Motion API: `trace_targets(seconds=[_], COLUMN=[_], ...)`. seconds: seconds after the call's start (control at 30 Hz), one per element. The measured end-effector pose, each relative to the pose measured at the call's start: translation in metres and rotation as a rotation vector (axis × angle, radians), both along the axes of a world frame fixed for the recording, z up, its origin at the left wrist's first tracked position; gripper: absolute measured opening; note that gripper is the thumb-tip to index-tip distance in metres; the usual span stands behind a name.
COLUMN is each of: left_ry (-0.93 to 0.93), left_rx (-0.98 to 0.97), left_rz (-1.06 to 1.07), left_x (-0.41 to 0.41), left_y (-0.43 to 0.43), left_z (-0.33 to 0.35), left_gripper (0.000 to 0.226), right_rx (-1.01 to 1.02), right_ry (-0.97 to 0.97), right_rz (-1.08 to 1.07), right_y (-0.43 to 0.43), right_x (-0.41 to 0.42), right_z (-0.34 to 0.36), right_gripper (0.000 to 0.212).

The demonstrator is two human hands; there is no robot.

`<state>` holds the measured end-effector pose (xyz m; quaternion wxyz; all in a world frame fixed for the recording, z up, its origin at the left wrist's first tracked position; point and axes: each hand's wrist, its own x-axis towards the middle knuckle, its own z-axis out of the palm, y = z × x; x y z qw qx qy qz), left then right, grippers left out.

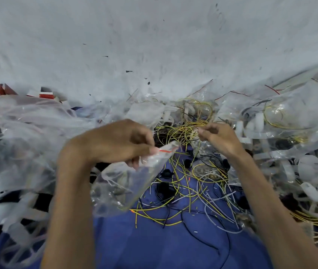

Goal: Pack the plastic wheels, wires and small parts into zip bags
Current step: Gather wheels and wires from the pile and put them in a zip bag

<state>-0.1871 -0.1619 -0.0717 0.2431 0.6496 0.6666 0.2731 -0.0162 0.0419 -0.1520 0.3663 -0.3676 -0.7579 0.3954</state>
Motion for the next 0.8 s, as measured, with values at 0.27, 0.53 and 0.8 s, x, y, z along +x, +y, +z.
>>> trace_targets(seconds=[0.27,0.53,0.8], left_ry=[0.158,0.011,0.297], left_rx=[-0.348,-0.594,-0.624], left_rz=[0.097,-0.075,0.051], left_x=[0.023,0.032,-0.045], left_y=[0.064,0.092,0.069], left_z=[-0.053,-0.093,-0.097], left_gripper=[0.059,0.039,0.066], right_rx=[0.266,0.405,0.348], right_ry=[-0.661,-0.708,-0.977], right_rz=[-0.092,-0.075,-0.064], right_y=[0.057,0.056,0.055], right_x=[-0.041,-0.032,-0.026], right_z=[-0.057,-0.084,-0.075], right_gripper=[0.035,0.048,0.059])
